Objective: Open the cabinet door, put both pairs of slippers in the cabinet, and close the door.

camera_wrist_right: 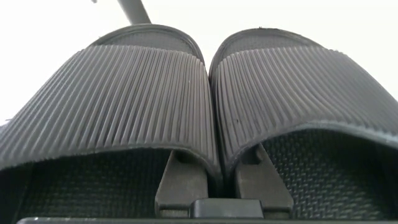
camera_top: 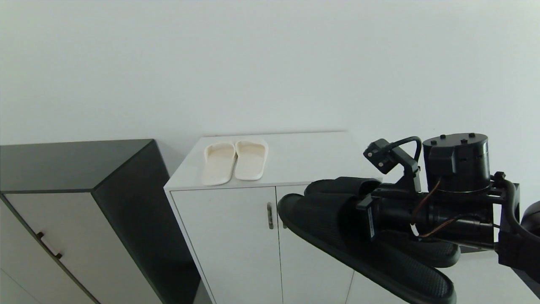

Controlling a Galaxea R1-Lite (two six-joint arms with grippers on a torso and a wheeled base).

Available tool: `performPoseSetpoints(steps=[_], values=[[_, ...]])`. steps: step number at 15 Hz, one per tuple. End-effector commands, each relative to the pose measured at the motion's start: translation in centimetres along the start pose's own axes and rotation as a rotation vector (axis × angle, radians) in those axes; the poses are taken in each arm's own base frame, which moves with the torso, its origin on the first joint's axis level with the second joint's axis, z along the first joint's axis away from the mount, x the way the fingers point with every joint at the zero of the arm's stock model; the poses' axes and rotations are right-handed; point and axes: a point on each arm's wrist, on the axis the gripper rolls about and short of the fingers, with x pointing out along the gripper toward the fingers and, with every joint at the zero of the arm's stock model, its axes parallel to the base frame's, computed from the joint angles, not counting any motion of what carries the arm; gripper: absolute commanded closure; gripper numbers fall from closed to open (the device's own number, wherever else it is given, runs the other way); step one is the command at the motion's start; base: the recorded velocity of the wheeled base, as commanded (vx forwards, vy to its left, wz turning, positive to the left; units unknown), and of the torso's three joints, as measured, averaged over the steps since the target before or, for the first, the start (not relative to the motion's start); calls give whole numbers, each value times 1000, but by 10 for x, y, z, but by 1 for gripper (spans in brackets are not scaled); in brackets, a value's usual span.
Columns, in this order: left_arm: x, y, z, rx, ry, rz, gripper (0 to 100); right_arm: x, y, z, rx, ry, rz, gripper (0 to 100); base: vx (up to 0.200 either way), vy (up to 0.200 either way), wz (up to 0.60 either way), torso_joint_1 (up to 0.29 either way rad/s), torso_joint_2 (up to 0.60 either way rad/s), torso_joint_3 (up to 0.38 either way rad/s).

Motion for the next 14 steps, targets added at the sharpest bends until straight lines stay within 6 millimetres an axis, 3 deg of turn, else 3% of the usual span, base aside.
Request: performPoseSetpoints(steps=[1,8,14], values=[[0,0,0,-3,0,2,100,0,3,-6,-2,12,9,100,0,0,0,0,0,0],[0,0,0,-1,0,2,100,1,6,-10,-7,10,30,100,0,0,0,-6,14,10],[0,0,0,0,0,2,100,-3,7,-10,-14,9,36,100,0,0,0,-194,462,264]])
